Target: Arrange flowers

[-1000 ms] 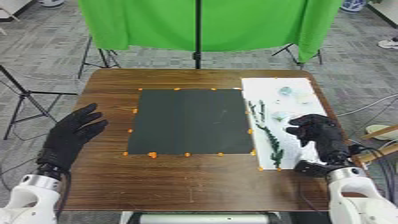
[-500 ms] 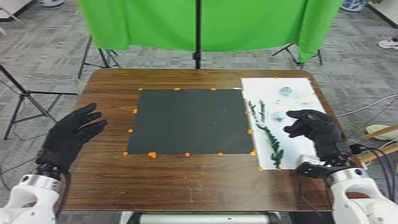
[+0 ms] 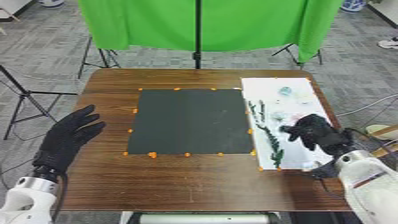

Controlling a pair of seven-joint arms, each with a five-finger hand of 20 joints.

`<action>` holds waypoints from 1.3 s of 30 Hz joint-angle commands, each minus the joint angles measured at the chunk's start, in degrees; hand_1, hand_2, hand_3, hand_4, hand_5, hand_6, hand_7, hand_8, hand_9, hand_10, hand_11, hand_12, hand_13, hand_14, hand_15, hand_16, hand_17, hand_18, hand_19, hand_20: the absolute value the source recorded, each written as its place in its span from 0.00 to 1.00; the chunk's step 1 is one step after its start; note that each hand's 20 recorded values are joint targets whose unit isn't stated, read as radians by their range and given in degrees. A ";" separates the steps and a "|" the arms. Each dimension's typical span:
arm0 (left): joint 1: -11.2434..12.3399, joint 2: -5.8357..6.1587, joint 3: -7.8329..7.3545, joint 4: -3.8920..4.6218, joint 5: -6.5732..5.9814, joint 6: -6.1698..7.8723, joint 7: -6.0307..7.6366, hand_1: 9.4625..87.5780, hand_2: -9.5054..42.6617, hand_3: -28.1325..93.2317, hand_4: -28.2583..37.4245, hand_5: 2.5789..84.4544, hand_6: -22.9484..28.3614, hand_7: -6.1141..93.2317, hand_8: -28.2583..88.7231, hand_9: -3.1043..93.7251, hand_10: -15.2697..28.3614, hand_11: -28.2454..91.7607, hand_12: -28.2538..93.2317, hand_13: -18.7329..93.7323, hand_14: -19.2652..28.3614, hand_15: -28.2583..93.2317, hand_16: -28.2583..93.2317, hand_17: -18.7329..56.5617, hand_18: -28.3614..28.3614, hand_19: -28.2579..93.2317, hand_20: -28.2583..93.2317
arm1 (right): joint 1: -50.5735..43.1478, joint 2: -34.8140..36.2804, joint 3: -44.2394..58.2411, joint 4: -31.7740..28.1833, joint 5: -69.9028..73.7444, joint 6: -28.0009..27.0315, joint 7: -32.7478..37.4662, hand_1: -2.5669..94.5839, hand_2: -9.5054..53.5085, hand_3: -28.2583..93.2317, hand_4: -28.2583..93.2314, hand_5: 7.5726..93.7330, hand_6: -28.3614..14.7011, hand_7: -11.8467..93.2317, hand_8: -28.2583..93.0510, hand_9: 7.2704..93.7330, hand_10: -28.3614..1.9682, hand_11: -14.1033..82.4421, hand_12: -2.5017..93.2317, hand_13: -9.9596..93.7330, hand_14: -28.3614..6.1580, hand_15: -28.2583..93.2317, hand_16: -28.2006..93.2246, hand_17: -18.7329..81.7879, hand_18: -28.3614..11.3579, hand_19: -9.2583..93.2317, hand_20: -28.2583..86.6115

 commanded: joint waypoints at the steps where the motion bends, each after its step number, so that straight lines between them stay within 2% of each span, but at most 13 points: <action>1: -0.01 0.86 0.79 0.25 -0.55 0.36 0.03 0.23 0.13 0.80 0.03 0.40 0.55 0.27 0.16 0.36 0.67 0.44 0.36 0.42 0.76 0.52 0.21 0.18 0.90 0.65 0.25 | 5.88 4.48 -7.18 0.58 -14.80 -13.24 10.37 0.14 0.02 0.80 0.00 0.75 0.61 0.66 0.14 0.79 0.48 0.85 0.54 0.77 0.37 0.97 0.50 0.51 0.17 0.88 0.58; 3: -0.05 0.91 0.80 0.22 -0.68 0.36 0.08 0.23 0.13 0.80 0.03 0.40 0.55 0.27 0.16 0.36 0.67 0.45 0.36 0.42 0.76 0.52 0.21 0.18 0.90 0.65 0.25 | 6.89 5.19 -8.55 0.85 -15.78 -15.34 11.09 0.14 0.03 0.80 0.00 0.77 0.61 0.67 0.15 0.81 0.48 0.85 0.54 0.78 0.38 0.97 0.50 0.51 0.17 0.88 0.57; 5: -0.04 0.66 0.65 0.20 -0.30 0.21 -0.10 0.23 0.13 0.80 0.03 0.40 0.55 0.27 0.16 0.36 0.67 0.45 0.36 0.42 0.76 0.52 0.21 0.18 0.90 0.65 0.25 | 8.18 5.70 -9.75 1.27 -15.46 -16.98 11.69 0.13 0.03 0.79 0.00 0.78 0.62 0.67 0.15 0.82 0.48 0.85 0.55 0.79 0.38 0.98 0.50 0.51 0.17 0.88 0.57; 12: -0.34 0.62 0.80 0.32 -0.26 0.06 -0.53 0.23 0.13 0.80 0.03 0.40 0.55 0.27 0.16 0.36 0.67 0.45 0.36 0.42 0.76 0.52 0.22 0.18 0.90 0.65 0.25 | 10.75 6.41 -13.13 2.53 -15.33 -19.12 11.23 0.13 0.04 0.79 0.00 0.77 0.61 0.66 0.15 0.81 0.48 0.84 0.56 0.78 0.37 0.97 0.50 0.51 0.18 0.87 0.55; 21: -0.16 0.79 0.87 0.19 -0.37 0.26 -0.18 0.23 0.13 0.80 0.03 0.40 0.55 0.27 0.16 0.36 0.67 0.45 0.36 0.42 0.76 0.52 0.22 0.18 0.90 0.65 0.25 | 13.48 6.66 -18.55 4.84 -18.66 -20.77 12.53 0.15 0.03 0.82 0.00 0.77 0.61 0.64 0.15 0.80 0.48 0.83 0.54 0.78 0.38 0.97 0.49 0.51 0.17 0.87 0.54; 30: 0.62 0.52 0.63 -0.11 -0.44 0.65 0.13 0.23 0.13 0.80 0.03 0.40 0.55 0.26 0.16 0.36 0.67 0.45 0.36 0.42 0.76 0.52 0.21 0.18 0.90 0.65 0.25 | 12.25 3.58 -22.41 6.47 -21.84 -19.97 15.80 0.27 0.00 0.84 0.00 0.79 0.64 0.63 0.15 0.83 0.51 0.84 0.53 0.80 0.42 0.97 0.48 0.52 0.19 0.88 0.51; 34: 0.57 0.36 0.62 -0.09 -0.41 0.62 -0.04 0.23 0.13 0.80 0.03 0.40 0.55 0.26 0.16 0.36 0.67 0.45 0.36 0.42 0.76 0.52 0.21 0.18 0.90 0.65 0.25 | 12.25 2.19 -25.31 7.82 -23.68 -20.30 16.03 0.30 0.00 0.84 0.00 0.81 0.67 0.66 0.15 0.85 0.54 0.86 0.56 0.82 0.43 0.98 0.49 0.54 0.20 0.89 0.51; 38: 0.34 0.29 0.82 0.00 -0.41 0.54 0.04 0.23 0.13 0.80 0.03 0.40 0.55 0.27 0.16 0.36 0.67 0.45 0.36 0.42 0.76 0.52 0.22 0.18 0.90 0.65 0.25 | 11.31 0.90 -26.99 8.77 -26.56 -20.73 14.05 0.36 0.00 0.85 0.00 0.84 0.71 0.68 0.15 0.88 0.57 0.87 0.60 0.84 0.45 0.99 0.50 0.55 0.21 0.90 0.49; 39: 0.24 0.31 0.86 0.06 -0.44 0.57 -0.04 0.23 0.13 0.80 0.03 0.40 0.55 0.27 0.16 0.36 0.67 0.45 0.36 0.42 0.76 0.52 0.22 0.18 0.90 0.65 0.25 | 11.15 0.62 -27.31 9.08 -26.74 -20.75 13.80 0.39 0.00 0.86 0.00 0.84 0.71 0.65 0.26 0.88 0.58 0.87 0.60 0.84 0.46 0.99 0.50 0.56 0.22 0.90 0.49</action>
